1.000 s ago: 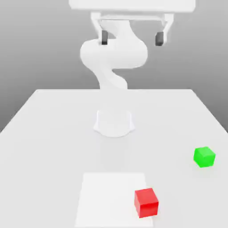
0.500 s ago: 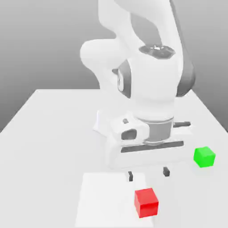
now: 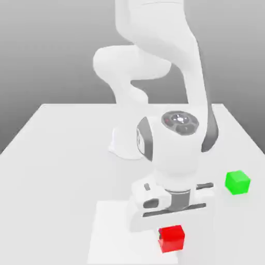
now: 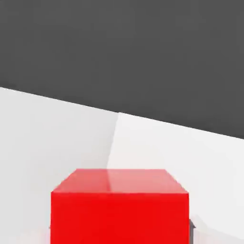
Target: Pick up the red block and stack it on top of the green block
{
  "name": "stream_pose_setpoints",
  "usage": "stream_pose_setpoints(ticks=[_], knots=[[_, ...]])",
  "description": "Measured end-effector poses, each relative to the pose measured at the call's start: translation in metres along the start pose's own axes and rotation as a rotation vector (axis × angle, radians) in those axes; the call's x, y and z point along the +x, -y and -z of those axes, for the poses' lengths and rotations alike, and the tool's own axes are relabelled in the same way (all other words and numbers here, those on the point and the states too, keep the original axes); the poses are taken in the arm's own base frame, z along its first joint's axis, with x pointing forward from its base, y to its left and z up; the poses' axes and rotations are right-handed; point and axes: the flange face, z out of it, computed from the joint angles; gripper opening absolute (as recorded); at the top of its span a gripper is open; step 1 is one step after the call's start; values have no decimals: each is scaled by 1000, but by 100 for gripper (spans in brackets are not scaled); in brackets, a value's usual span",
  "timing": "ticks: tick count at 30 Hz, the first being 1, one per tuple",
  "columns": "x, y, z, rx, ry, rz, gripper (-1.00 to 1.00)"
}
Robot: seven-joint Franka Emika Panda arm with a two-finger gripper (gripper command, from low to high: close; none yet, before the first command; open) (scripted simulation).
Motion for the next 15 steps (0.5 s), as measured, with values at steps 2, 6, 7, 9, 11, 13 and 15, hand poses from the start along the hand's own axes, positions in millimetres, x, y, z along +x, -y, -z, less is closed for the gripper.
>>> stream_pose_setpoints(ticks=[2,6,7,9,11,13,15], knots=[[-1,0,23,0,0,1,-100],[-67,42,44,18,13,96,-100],[-91,54,48,21,16,136,-100],[-140,74,54,25,21,213,-100],[-184,84,60,24,22,273,-100],[-227,89,64,21,20,333,-100],[-266,89,67,14,15,383,-100]])
